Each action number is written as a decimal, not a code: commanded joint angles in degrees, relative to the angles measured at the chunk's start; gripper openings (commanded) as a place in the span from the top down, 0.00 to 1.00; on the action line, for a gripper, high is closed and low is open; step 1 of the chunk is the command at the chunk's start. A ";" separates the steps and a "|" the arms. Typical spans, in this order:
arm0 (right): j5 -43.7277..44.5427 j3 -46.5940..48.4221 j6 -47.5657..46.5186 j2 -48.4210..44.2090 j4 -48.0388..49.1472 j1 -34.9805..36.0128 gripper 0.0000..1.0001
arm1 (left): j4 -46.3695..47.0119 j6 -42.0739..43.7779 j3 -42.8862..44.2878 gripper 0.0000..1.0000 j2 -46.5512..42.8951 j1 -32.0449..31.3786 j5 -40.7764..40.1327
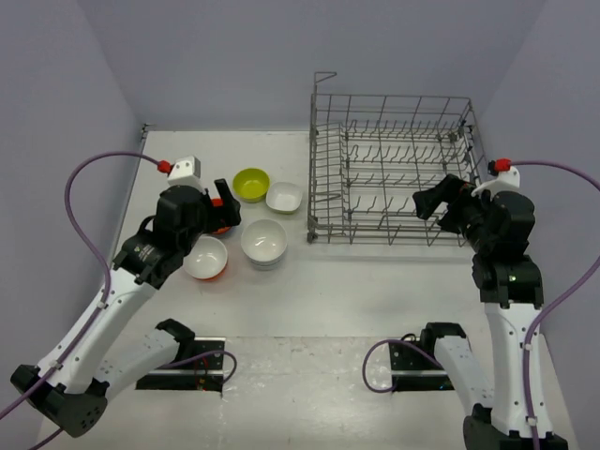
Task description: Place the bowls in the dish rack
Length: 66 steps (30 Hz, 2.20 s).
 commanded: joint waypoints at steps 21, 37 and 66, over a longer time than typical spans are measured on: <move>-3.80 -2.44 -0.34 -0.47 2.54 -0.04 0.01 | 5.73 5.20 -3.18 0.02 18.40 0.26 3.67; -1.78 -2.44 -0.52 0.94 0.61 -0.04 0.01 | 7.14 5.38 -5.99 0.38 21.75 -0.36 8.67; -5.45 -2.08 -1.66 0.94 -0.19 -0.04 0.01 | 4.42 3.80 0.24 1.00 20.61 -6.60 -1.16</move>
